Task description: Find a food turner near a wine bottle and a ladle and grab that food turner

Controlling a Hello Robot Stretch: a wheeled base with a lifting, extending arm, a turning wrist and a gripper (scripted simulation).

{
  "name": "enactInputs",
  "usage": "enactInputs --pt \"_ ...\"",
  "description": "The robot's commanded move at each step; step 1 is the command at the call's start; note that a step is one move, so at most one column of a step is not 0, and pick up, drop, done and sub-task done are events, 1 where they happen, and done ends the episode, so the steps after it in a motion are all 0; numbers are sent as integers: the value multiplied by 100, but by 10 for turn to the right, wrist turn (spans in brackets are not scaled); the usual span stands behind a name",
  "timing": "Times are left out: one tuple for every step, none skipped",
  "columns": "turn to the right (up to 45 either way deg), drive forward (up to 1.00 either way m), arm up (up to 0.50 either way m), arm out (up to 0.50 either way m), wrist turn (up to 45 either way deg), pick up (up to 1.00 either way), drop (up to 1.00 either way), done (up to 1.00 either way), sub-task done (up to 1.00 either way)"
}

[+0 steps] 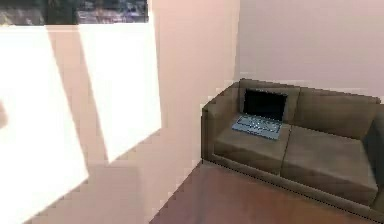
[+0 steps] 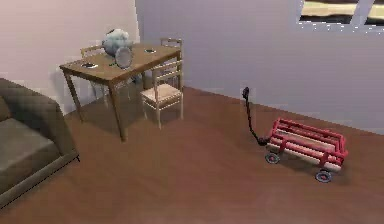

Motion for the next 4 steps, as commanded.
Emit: enactInputs --pt "450 0 0 0 0 0 0 0 0" --pt "450 0 0 0 0 0 0 0 0" --pt "450 0 0 0 0 0 0 0 0" --pt "360 0 0 0 0 0 0 0 0"
